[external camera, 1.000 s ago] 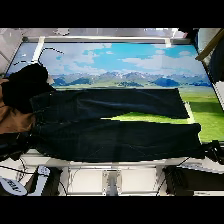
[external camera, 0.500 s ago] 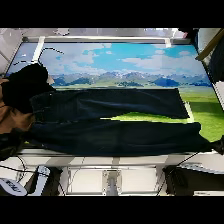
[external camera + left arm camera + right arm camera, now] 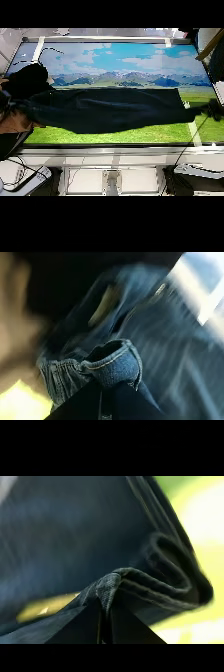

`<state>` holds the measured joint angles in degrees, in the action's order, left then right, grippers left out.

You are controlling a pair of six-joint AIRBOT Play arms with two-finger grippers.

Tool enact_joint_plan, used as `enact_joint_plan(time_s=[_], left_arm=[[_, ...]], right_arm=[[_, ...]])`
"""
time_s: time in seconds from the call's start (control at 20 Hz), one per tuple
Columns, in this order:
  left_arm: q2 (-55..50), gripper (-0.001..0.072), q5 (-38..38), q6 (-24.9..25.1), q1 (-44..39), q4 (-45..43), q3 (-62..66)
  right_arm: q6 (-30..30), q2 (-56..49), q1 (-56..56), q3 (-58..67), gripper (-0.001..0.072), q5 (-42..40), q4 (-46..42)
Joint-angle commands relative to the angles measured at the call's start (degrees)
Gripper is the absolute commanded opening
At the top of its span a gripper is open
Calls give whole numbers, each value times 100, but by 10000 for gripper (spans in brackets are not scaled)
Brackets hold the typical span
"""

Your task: Fold the clothes and pants, and hang the long-sleeved shirts on hangers.

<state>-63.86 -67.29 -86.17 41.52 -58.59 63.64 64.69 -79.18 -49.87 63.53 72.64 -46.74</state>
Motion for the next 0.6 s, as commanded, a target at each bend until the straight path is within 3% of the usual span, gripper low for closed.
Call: enact_joint_plan(time_s=[0.0,0.1,0.35,0.55], left_arm=[[-1045,20,520,-590,-439,-7,1084],[-1434,20,1016,-748,-595,-2,1300],[-2076,20,2358,-754,-1207,31,1322],[-2444,19,3154,-737,-1681,-420,1322]], right_arm=[[1095,-216,1088,623,21,-1578,37],[1506,-457,1443,879,21,-2142,-2],[1620,-1220,2205,1102,22,-2935,0],[2052,-1648,2533,1102,22,-3829,4]])
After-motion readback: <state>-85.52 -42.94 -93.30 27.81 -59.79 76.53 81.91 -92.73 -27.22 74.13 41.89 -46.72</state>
